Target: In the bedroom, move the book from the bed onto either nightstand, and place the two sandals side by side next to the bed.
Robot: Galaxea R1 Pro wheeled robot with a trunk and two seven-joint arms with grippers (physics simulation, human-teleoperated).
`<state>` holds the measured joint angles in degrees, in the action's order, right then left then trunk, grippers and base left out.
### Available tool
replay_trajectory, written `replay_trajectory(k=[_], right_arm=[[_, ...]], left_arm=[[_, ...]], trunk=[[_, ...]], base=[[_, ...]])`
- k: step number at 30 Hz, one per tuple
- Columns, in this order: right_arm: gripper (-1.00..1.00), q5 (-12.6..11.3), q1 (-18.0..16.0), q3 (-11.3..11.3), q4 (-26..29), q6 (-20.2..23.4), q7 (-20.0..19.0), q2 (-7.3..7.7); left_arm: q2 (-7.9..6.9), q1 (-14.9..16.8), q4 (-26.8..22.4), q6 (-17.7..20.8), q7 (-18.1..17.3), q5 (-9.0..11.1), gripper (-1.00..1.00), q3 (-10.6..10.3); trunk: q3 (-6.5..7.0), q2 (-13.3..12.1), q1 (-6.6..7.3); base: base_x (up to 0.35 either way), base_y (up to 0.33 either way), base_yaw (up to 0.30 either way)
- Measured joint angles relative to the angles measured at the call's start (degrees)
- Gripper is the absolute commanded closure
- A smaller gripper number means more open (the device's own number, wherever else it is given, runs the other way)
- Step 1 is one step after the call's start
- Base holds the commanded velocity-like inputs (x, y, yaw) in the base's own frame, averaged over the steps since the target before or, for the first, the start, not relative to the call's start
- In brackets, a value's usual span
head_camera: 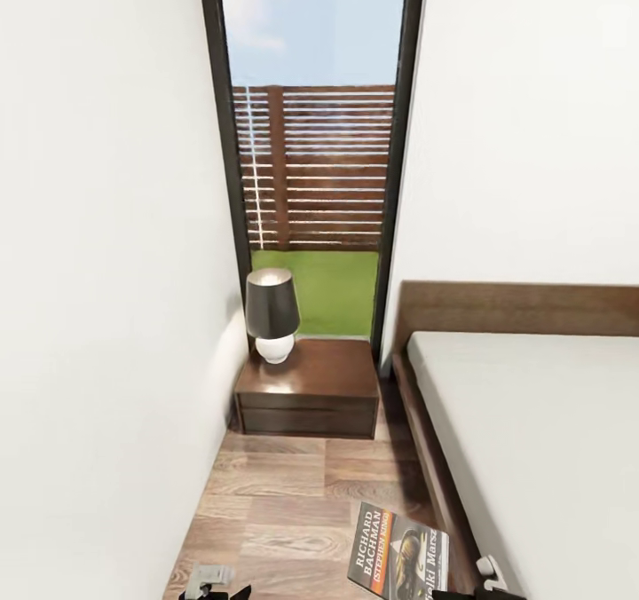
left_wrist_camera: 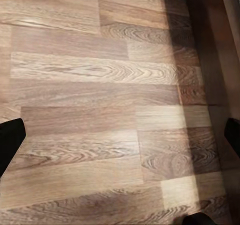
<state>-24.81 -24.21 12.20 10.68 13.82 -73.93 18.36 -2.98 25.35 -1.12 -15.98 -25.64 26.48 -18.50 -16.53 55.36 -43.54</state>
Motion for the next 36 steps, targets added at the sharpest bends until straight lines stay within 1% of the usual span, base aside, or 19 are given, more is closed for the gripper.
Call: replay_trajectory(k=[36], right_arm=[[1.0, 0.0, 0.0, 0.0, 0.0, 0.0, 0.0, -0.03]], left_arm=[[0.07, 0.0, 0.0, 0.0, 0.0, 0.0, -1.0, 0.0]], trunk=[[0.0, 0.0, 0.0]], base=[[0.296, 0.0, 0.0]])
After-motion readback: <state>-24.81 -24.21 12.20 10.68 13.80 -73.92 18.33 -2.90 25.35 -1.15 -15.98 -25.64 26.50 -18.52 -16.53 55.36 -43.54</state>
